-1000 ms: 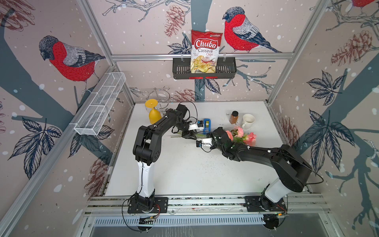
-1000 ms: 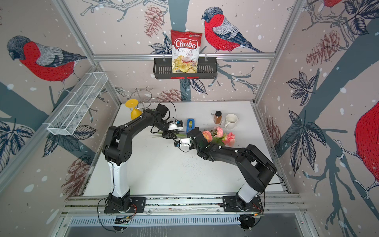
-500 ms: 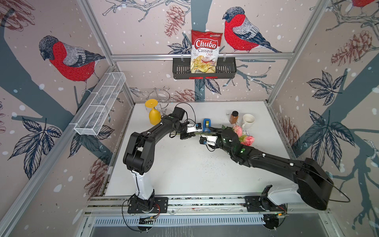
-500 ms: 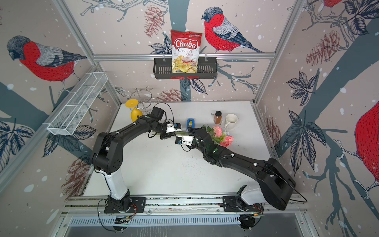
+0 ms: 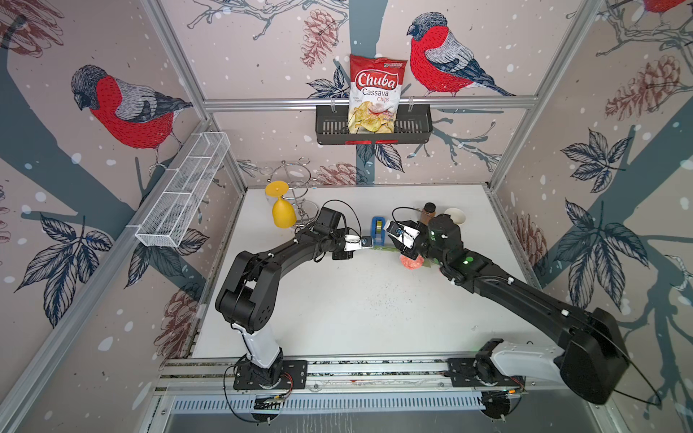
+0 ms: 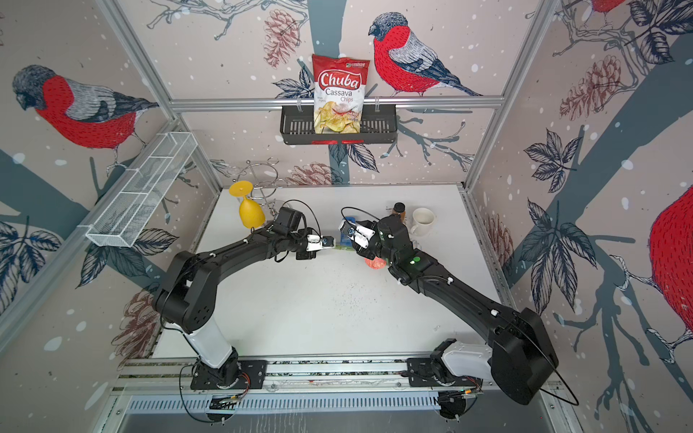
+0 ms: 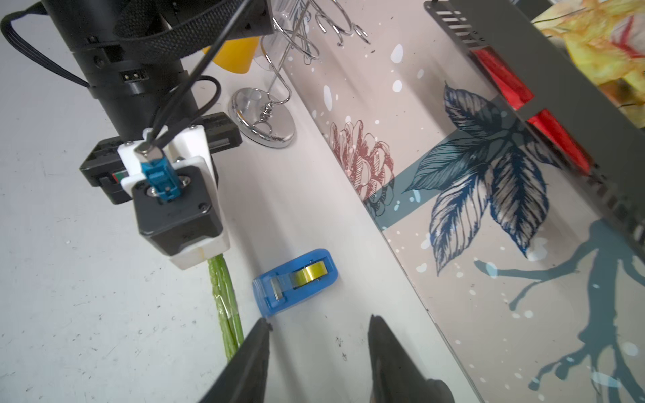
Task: Wrap bouquets with tape
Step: Wrap the tape around the bouquet.
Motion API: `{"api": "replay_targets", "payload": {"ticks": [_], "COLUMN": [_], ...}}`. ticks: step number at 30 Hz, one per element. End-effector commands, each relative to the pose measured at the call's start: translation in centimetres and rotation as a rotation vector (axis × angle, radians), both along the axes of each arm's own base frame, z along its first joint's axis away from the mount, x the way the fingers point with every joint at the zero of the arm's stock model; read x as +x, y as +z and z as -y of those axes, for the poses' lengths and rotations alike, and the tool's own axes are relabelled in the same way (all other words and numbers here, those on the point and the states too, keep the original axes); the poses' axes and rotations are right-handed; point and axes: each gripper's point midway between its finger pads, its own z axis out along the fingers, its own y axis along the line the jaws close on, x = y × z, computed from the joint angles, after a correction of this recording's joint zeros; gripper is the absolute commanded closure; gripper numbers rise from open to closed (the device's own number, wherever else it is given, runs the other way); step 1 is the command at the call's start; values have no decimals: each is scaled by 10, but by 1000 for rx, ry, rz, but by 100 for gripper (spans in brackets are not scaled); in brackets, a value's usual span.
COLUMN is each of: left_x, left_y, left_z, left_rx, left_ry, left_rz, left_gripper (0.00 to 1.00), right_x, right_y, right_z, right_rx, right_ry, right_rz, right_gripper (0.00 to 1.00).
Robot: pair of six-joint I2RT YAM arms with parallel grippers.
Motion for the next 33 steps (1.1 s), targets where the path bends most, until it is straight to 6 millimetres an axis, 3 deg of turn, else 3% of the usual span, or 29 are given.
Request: {"api": "replay_targets", "payload": {"ticks": [1,18,33], "left_x": [11,16,18], "left_y": [16,21,41], "left_z": [7,0,-6], "left_rx": [-33,-79,-137], "left_ry": [-11,54,99], "left_rz": [133,367,544], "left_gripper": [100,100,100], "right_x": [-9,-1,12], "right_y": [-27,-89,-113], "right_z": [-9,-40,-43], "right_rx": [-22,-141,-199], "right_ry": [71,183,195], "right_rz": [-163,-531,-571], "right_gripper": [58,59,78]}}
